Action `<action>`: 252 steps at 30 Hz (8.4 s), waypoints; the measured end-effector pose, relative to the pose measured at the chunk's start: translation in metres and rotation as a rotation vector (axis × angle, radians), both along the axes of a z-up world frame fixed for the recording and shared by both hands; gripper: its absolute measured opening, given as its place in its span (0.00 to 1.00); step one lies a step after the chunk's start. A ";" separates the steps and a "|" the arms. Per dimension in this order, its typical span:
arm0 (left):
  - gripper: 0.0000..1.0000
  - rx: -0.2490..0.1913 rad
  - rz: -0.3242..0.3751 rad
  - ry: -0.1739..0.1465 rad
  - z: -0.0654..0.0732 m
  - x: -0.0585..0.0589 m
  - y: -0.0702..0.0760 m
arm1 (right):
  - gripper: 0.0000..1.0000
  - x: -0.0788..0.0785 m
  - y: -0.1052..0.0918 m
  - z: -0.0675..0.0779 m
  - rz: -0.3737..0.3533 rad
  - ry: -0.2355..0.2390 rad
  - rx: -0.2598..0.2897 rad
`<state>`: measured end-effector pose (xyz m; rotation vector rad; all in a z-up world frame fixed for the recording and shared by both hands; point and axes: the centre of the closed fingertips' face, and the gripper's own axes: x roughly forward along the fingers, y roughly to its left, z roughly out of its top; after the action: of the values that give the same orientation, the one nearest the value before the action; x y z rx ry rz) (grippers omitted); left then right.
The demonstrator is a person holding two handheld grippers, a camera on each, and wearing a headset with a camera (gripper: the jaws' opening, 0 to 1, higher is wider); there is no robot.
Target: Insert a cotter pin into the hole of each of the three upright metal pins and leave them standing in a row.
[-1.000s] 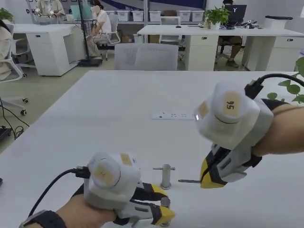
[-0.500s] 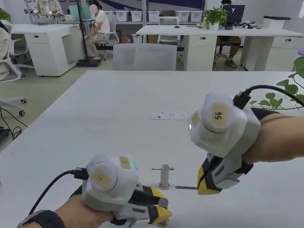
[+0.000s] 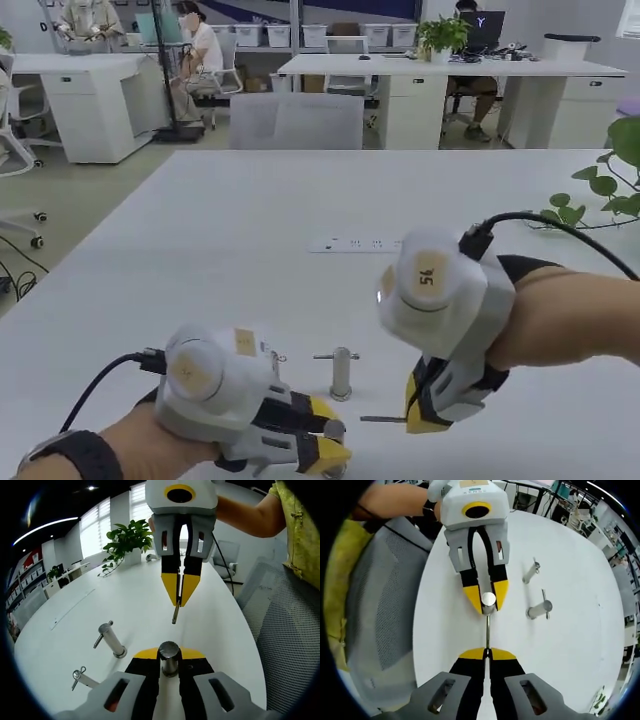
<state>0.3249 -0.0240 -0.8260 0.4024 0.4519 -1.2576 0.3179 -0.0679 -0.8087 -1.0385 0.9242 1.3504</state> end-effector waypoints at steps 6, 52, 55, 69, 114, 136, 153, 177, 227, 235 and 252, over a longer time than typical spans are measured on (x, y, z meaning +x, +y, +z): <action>0.11 -0.005 0.016 0.000 0.000 0.001 0.000 | 0.02 -0.001 0.005 -0.009 -0.013 0.016 -0.002; 0.12 -0.026 0.087 -0.003 0.000 0.003 0.004 | 0.02 0.001 0.024 -0.019 -0.015 0.055 0.005; 0.12 -0.025 0.089 0.000 -0.001 0.003 0.004 | 0.02 0.001 0.024 -0.020 -0.011 0.054 0.001; 0.12 0.011 0.076 -0.005 -0.006 0.002 0.007 | 0.02 0.002 0.025 -0.019 0.001 0.052 -0.005; 0.11 -0.011 0.092 0.043 -0.005 -0.002 0.007 | 0.02 -0.001 0.052 -0.019 0.097 0.032 -0.011; 0.11 -0.011 0.090 0.046 -0.006 -0.003 0.007 | 0.03 -0.003 0.059 -0.017 0.150 0.008 0.012; 0.11 -0.013 0.089 0.043 -0.006 -0.003 0.007 | 0.13 -0.001 0.058 -0.017 0.159 -0.004 0.037; 0.25 -0.032 0.110 0.063 -0.003 -0.002 0.011 | 0.17 0.003 0.047 -0.011 0.118 -0.001 0.072; 0.68 -0.248 0.286 0.080 0.064 -0.046 0.064 | 0.26 -0.002 0.075 -0.026 -0.069 0.107 0.585; 0.75 -0.224 0.328 0.091 0.055 -0.043 0.071 | 0.25 -0.003 0.080 -0.029 -0.064 0.106 0.597; 0.82 -0.212 0.415 0.104 0.046 -0.048 0.091 | 0.19 -0.004 0.087 -0.029 -0.049 0.103 0.618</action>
<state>0.2774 0.0675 -0.7798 0.0563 0.4572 -0.9125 0.3144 0.0190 -0.8373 -0.4727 0.5391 1.5219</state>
